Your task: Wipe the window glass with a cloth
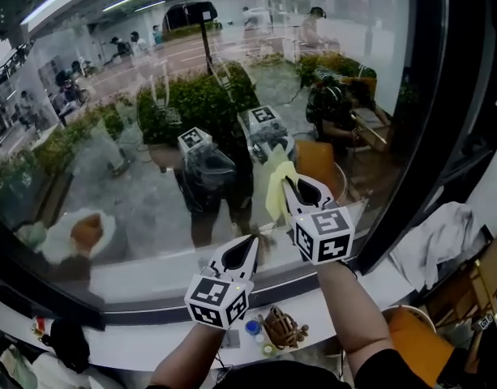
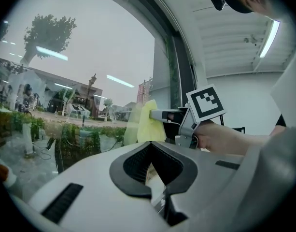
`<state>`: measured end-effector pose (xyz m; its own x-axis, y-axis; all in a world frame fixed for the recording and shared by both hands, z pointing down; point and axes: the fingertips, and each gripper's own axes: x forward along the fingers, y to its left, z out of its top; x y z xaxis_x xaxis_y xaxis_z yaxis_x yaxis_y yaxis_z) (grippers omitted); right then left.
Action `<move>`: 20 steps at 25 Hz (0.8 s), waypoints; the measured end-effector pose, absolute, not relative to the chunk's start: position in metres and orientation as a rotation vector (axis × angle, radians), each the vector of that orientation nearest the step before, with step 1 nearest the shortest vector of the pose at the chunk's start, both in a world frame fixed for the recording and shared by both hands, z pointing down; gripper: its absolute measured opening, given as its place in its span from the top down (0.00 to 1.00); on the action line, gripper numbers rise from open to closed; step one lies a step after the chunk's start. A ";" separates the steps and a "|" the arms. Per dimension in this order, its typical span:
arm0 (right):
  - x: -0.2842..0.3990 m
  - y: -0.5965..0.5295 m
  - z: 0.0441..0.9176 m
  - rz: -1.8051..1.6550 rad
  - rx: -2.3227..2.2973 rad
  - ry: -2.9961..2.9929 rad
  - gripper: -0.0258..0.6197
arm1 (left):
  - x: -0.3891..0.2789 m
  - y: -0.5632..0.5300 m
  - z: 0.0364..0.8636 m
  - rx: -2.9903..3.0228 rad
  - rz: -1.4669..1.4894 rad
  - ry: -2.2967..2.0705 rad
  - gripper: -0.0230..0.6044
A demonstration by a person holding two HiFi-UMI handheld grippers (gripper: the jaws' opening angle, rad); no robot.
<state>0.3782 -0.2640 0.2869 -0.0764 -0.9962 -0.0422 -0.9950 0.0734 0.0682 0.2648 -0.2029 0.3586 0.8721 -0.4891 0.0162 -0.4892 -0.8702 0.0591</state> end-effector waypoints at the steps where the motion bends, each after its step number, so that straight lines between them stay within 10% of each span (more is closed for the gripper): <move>1: 0.389 -0.264 0.288 -0.121 2.133 -2.281 0.88 | 0.274 -0.203 0.360 2.980 0.000 -0.773 0.95; 20: 0.477 -0.254 0.298 -0.095 2.253 -2.189 0.88 | 0.321 -0.205 0.368 2.988 0.047 -0.722 0.95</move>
